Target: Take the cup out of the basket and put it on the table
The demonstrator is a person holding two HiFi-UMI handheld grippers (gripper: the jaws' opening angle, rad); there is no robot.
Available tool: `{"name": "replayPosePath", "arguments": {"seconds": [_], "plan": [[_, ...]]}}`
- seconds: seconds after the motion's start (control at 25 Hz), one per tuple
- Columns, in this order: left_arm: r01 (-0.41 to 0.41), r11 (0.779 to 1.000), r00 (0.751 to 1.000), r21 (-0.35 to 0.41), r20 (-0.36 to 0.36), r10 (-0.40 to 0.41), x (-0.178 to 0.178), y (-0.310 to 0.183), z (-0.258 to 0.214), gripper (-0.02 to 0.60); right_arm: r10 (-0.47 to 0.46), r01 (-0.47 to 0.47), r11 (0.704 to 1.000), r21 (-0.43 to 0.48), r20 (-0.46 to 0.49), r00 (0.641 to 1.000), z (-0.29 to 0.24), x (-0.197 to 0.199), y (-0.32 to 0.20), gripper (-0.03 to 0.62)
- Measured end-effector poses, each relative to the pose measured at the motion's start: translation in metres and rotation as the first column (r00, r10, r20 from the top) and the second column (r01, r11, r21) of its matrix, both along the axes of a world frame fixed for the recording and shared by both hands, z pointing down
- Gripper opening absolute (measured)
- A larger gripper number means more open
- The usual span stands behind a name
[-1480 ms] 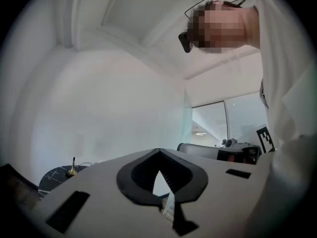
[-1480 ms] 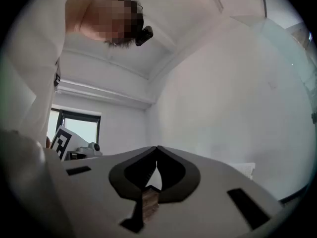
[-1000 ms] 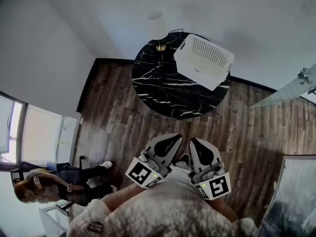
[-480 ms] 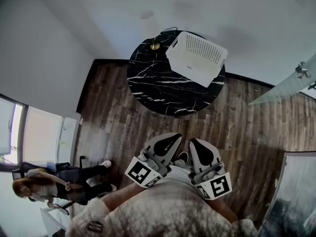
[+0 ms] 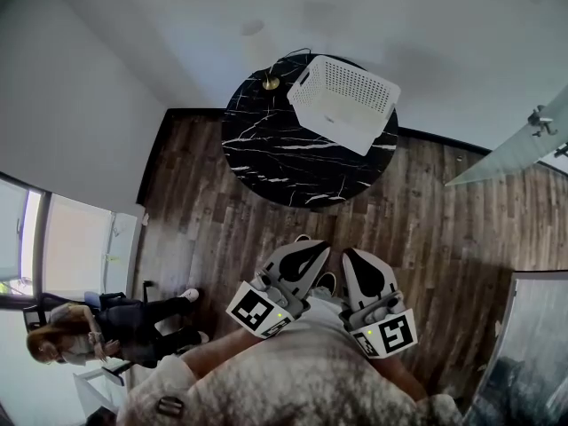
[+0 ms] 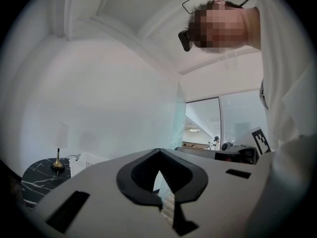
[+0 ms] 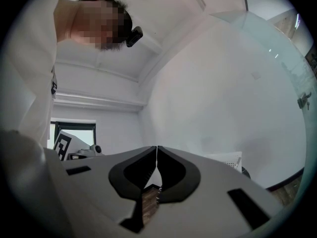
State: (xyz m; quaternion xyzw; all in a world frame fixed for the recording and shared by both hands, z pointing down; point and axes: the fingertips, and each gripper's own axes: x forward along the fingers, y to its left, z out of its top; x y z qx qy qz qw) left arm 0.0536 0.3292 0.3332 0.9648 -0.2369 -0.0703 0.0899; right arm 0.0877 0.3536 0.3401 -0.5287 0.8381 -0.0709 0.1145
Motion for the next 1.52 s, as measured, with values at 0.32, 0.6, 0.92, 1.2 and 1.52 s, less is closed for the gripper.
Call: {"name": "replayPosePath", "arguments": {"seconds": [0.32, 0.6, 0.92, 1.2, 1.52], "plan": [[0.013, 1.0, 1.0, 0.0, -0.015, -0.013, -0.002, -0.037, 0.006, 0.006, -0.005, 0.005, 1.0, -0.001, -0.016, 1.0, 0.005, 0.0, -0.037, 0.011], [0.025, 1.0, 0.998, -0.008, -0.06, -0.025, -0.015, -0.111, 0.003, 0.006, -0.012, 0.011, 1.0, -0.015, -0.064, 0.998, 0.004, -0.014, -0.108, 0.011], [0.039, 0.999, 0.996, -0.004, -0.086, -0.039, -0.055, -0.216, -0.007, 0.006, -0.04, 0.037, 0.999, -0.027, -0.12, 0.992, -0.003, -0.055, -0.209, 0.011], [0.089, 0.995, 0.991, -0.037, -0.093, -0.092, -0.104, -0.289, -0.004, 0.006, -0.1, 0.093, 0.994, -0.054, -0.141, 0.985, 0.0, -0.103, -0.283, 0.011], [0.118, 0.991, 0.99, -0.067, -0.072, -0.123, -0.125, -0.34, 0.009, 0.006, -0.126, 0.115, 0.989, -0.089, -0.132, 0.983, 0.008, -0.123, -0.332, 0.011]]}}
